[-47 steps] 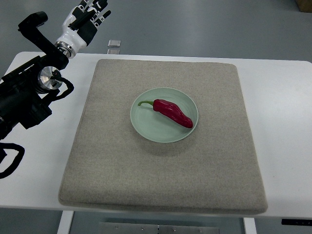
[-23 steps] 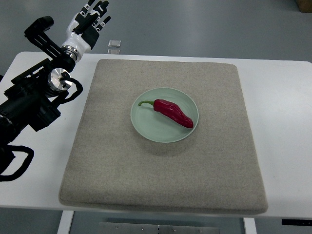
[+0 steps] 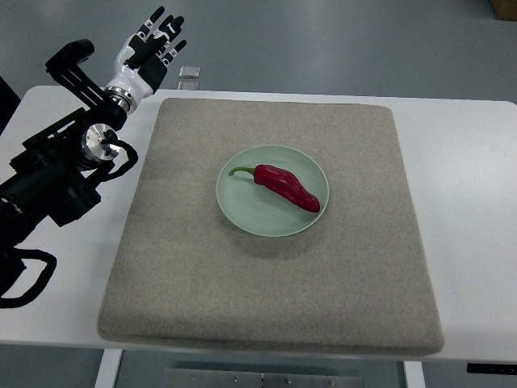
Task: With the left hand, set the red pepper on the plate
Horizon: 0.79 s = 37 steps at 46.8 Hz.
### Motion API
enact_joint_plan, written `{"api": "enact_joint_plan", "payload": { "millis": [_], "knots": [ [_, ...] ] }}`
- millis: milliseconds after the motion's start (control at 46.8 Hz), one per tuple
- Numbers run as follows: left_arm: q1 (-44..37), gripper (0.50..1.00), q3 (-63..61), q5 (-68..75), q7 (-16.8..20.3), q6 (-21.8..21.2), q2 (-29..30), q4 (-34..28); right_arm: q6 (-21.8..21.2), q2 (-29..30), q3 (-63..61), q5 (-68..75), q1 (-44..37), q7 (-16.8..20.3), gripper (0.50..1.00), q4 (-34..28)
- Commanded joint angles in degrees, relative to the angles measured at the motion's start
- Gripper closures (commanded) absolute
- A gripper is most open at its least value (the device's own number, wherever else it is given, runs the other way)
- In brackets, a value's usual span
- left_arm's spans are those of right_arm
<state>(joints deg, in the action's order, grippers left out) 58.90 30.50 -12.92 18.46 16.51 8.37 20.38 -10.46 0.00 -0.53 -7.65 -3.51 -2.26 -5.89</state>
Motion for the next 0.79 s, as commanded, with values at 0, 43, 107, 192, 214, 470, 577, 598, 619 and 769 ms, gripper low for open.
{"api": "enact_joint_plan", "payload": {
  "millis": [0, 43, 107, 192, 214, 470, 577, 598, 619, 769],
  "knots": [
    [-0.01, 0.536, 0.00, 0.00, 0.00, 0.19, -0.10, 0.01, 0.00, 0.00, 0.00, 0.00, 0.00, -0.03, 0.572, 0.00],
    [0.08, 0.536, 0.00, 0.00, 0.00, 0.19, -0.10, 0.09, 0.00, 0.00, 0.00, 0.00, 0.00, -0.03, 0.570, 0.00],
    [0.17, 0.536, 0.00, 0.00, 0.00, 0.19, -0.19, 0.10, 0.00, 0.00, 0.00, 0.00, 0.00, 0.06, 0.572, 0.00],
    [0.17, 0.536, -0.09, 0.00, 0.00, 0.19, -0.72, 0.01, 0.00, 0.00, 0.00, 0.00, 0.00, -0.03, 0.572, 0.00],
    [0.17, 0.536, -0.09, 0.00, 0.00, 0.19, -0.72, 0.01, 0.00, 0.00, 0.00, 0.00, 0.00, -0.03, 0.570, 0.00],
    [0.17, 0.536, 0.00, 0.00, 0.00, 0.19, -0.81, -0.08, -0.17, 0.00, 0.09, -0.17, 0.08, 0.06, 0.572, -0.26],
    [0.08, 0.536, 0.00, 0.00, 0.00, 0.19, -0.81, -0.08, -0.97, 0.00, 0.00, -0.26, 0.08, 0.06, 0.572, -0.79],
    [0.08, 0.536, 0.00, 0.00, 0.00, 0.10, -0.81, -0.08, -0.97, 0.00, 0.00, -0.26, 0.08, 0.06, 0.572, -0.88],
    [0.08, 0.536, 0.00, 0.00, 0.00, 0.10, -0.81, -0.08, -1.05, 0.00, 0.00, -0.26, 0.08, -0.03, 0.572, -0.97],
    [0.08, 0.536, 0.00, 0.00, 0.00, 0.19, -0.90, -0.08, -0.35, 0.00, 0.00, -0.09, 0.08, -0.03, 0.572, -1.32]
  ]
}}
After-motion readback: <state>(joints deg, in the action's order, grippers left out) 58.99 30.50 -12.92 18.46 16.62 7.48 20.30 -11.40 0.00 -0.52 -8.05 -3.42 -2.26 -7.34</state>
